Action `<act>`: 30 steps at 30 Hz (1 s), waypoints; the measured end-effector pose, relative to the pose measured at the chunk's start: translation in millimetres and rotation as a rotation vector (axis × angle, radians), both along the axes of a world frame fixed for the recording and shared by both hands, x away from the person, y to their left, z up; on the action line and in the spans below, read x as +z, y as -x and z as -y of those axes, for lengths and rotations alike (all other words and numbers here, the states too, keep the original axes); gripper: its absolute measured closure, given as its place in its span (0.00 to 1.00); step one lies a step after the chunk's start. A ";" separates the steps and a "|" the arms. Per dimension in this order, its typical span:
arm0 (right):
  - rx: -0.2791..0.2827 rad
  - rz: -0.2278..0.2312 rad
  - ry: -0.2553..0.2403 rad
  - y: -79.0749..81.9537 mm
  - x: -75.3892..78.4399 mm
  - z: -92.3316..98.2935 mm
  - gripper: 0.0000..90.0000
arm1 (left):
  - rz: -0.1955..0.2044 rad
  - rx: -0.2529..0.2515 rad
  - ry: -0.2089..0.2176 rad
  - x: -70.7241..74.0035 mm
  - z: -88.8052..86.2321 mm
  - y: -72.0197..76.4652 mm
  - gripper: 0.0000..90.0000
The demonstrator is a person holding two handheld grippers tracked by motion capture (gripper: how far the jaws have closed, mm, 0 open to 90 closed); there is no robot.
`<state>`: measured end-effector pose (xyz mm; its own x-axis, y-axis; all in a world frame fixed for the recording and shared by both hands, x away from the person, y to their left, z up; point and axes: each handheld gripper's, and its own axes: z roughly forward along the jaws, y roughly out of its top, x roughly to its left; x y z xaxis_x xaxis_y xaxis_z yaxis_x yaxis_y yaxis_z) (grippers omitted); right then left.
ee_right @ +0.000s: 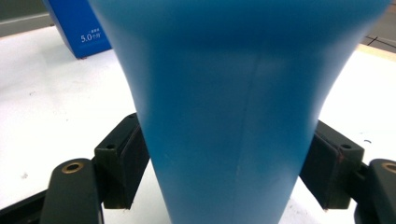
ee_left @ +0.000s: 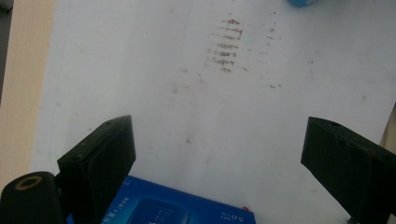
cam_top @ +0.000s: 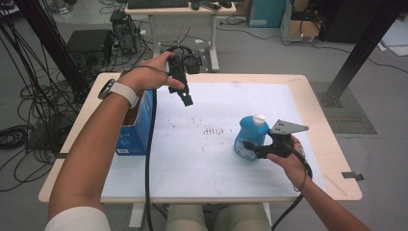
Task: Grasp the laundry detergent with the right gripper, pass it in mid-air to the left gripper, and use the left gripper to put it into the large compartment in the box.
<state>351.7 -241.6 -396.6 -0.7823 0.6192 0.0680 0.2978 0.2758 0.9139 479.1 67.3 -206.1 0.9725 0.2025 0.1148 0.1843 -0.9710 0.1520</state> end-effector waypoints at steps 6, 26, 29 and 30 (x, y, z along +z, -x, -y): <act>0.004 0.008 -0.001 0.0 -1.3 -1.5 0.33 | 0.001 0.002 -0.001 -0.1 0.1 0.4 0.11; 0.001 0.040 0.009 1.3 -3.5 -2.4 0.47 | 0.001 0.006 0.001 -0.1 0.2 0.5 0.11; 0.004 0.042 0.009 1.3 -3.6 -2.2 0.48 | 0.001 0.006 0.001 0.1 -0.2 0.6 0.11; 0.004 0.042 0.010 1.3 -3.6 -2.2 0.48 | 0.001 0.007 0.001 0.1 -0.2 0.7 0.11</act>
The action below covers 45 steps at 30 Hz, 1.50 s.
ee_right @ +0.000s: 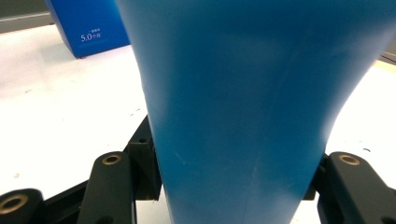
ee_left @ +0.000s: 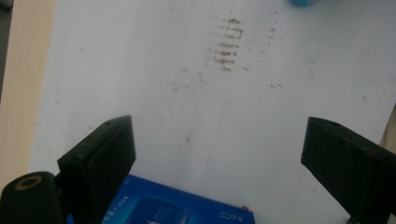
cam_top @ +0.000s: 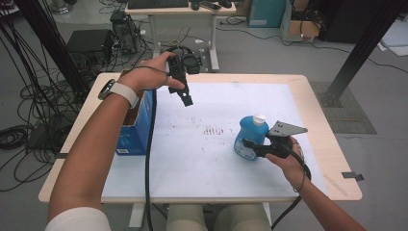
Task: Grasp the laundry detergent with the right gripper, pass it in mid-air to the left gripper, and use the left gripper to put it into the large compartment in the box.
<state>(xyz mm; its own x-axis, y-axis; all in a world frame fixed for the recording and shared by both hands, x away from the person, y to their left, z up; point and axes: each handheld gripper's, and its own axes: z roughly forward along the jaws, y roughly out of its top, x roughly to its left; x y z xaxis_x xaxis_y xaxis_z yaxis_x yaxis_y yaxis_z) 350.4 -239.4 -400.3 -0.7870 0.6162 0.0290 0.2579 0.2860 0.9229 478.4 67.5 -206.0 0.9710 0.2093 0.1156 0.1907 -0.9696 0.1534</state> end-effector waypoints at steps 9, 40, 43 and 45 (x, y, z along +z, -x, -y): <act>-0.005 0.004 0.006 0.7 0.1 0.2 0.48 | 0.003 0.000 0.002 0.4 0.7 0.9 0.11; -0.012 0.008 -0.010 1.3 -0.6 -1.1 0.49 | 0.000 -0.003 -0.002 0.1 2.4 1.3 0.11; -0.008 0.007 -0.010 1.0 -0.5 -0.9 0.49 | 0.001 0.001 -0.001 0.4 1.9 1.9 0.11; -0.008 0.007 -0.009 1.1 -0.5 -0.9 0.49 | 0.001 0.003 0.000 0.6 1.7 2.2 0.11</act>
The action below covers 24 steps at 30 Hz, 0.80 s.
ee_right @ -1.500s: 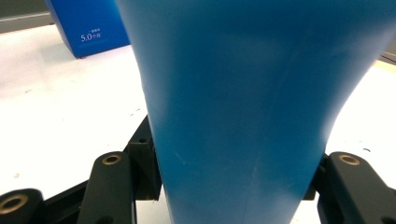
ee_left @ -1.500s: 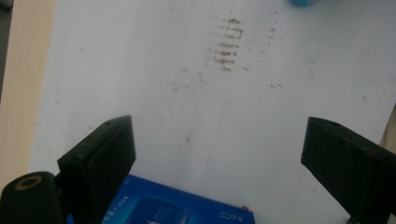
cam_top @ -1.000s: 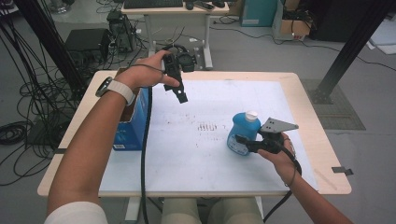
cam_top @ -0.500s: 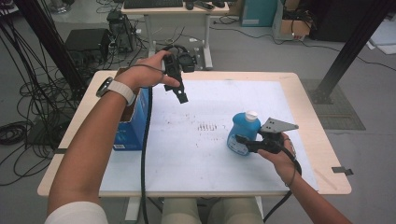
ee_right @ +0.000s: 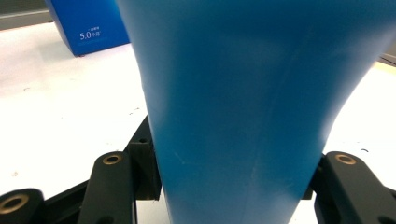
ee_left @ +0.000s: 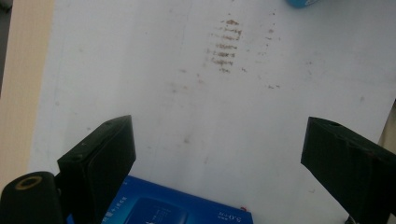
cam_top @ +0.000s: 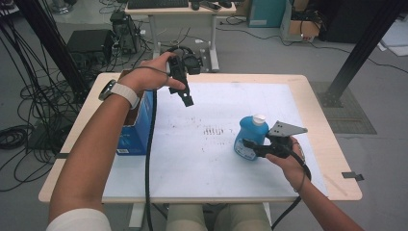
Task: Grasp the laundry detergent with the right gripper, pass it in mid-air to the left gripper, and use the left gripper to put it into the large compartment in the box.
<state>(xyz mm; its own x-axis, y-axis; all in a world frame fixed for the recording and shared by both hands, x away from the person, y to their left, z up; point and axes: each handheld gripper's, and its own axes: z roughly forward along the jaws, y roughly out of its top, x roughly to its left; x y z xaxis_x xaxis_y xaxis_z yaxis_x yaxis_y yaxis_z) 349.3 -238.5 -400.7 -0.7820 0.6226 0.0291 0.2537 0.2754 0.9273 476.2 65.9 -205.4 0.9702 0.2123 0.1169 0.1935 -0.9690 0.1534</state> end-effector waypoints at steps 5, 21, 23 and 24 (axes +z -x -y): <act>0.000 -0.004 0.003 -0.1 0.3 0.2 0.49 | 0.001 0.000 0.003 0.1 -0.9 0.1 0.11; -0.006 -0.019 0.004 0.7 0.7 0.5 0.49 | -0.006 0.004 -0.003 -1.2 -1.4 0.5 0.11; -0.003 -0.021 0.002 0.5 0.6 0.4 0.49 | -0.005 0.005 -0.003 -1.1 -1.4 0.5 0.11; -0.003 -0.022 0.001 0.6 0.7 0.3 0.49 | -0.005 0.004 -0.004 -1.1 -1.5 0.6 0.11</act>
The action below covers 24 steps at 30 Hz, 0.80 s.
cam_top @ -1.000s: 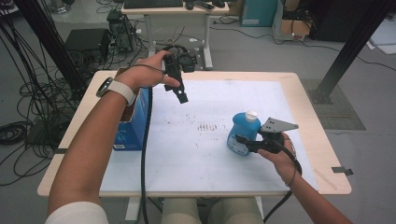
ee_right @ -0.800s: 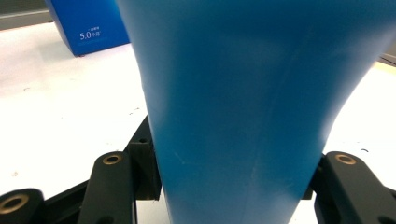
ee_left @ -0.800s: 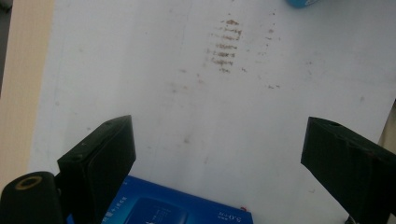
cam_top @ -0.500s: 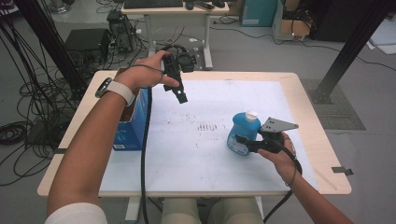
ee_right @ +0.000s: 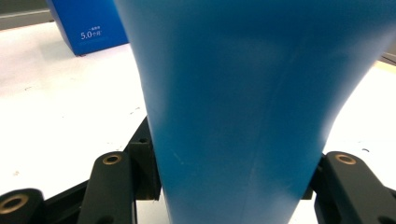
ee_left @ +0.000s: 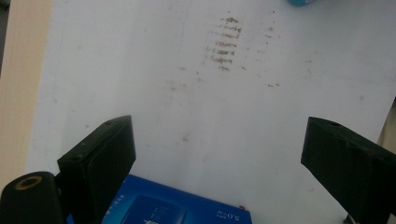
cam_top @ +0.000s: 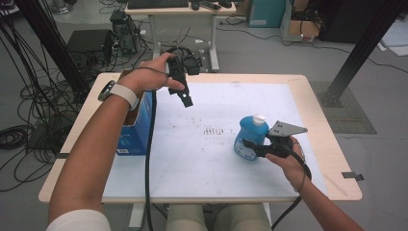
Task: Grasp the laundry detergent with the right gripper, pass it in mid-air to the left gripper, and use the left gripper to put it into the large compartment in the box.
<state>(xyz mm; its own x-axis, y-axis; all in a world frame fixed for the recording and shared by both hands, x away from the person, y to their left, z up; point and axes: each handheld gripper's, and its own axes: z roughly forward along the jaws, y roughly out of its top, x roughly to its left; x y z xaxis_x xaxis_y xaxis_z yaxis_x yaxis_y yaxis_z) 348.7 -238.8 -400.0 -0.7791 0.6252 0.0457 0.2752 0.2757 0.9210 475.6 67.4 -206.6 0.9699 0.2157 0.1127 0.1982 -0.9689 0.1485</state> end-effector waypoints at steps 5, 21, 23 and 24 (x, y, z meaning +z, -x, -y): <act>-0.001 -0.001 0.000 0.0 0.0 -0.1 0.49 | 0.001 0.003 0.003 0.5 -0.3 0.7 0.11; 0.003 -0.001 -0.003 -0.5 -0.2 0.2 0.48 | 0.001 0.002 0.004 -0.1 0.3 0.0 0.11; 0.011 0.003 0.013 -1.3 0.5 0.9 0.49 | 0.001 0.001 0.004 0.3 0.2 0.2 0.11; 0.018 0.013 0.017 -2.3 0.4 0.9 0.49 | 0.002 0.002 0.005 0.4 0.1 0.2 0.11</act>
